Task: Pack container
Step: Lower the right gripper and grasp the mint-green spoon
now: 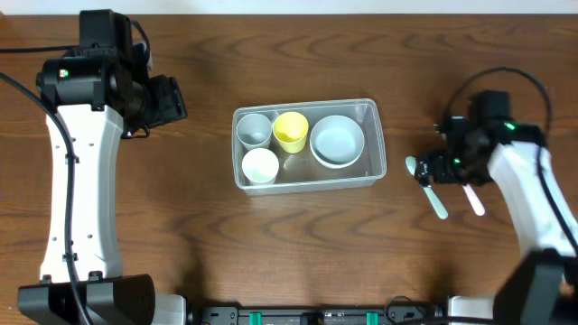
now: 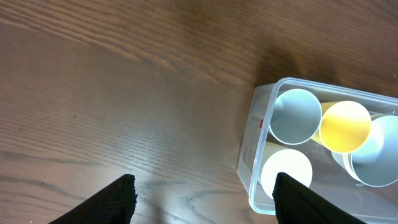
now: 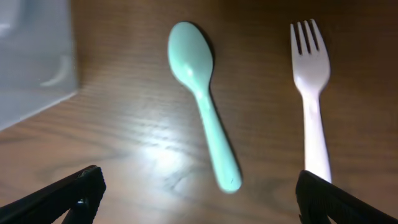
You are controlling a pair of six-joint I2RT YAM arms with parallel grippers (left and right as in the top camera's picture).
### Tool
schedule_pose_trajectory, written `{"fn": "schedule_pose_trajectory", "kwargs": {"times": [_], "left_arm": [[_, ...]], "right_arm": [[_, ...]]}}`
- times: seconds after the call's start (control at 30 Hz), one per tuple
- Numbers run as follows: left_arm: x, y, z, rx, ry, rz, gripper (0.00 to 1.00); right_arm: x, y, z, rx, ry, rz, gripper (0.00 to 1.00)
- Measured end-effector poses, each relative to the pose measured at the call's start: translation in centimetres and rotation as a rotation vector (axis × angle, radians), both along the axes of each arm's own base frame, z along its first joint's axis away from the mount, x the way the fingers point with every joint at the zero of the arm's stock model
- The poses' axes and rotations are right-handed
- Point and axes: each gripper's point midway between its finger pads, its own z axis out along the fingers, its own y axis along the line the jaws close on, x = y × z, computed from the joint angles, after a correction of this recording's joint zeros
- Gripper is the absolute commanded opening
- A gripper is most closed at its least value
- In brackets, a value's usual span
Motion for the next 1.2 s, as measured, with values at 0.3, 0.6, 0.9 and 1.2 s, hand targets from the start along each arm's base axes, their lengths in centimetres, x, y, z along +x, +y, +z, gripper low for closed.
{"fn": "schedule_pose_trajectory", "kwargs": {"times": [0.3, 0.6, 0.9, 1.2], "left_arm": [[0.0, 0.0, 0.0, 0.0, 0.0, 0.0, 0.71], [0.0, 0.0, 0.0, 0.0, 0.0, 0.0, 0.71], [0.0, 0.0, 0.0, 0.0, 0.0, 0.0, 0.71], [0.0, 0.0, 0.0, 0.0, 0.0, 0.0, 0.71]], "right_arm": [[2.9, 0.0, -3.2, -0.066, 0.052, 0.094, 0.99], [3.2, 1.1, -6.2, -0.083, 0.103, 0.19, 0.99], [3.5, 1.7, -7.3, -0.09, 0.113, 0.222, 0.99], [3.8, 1.4, -8.3, -0.105, 0.13, 0.222, 0.96]]}}
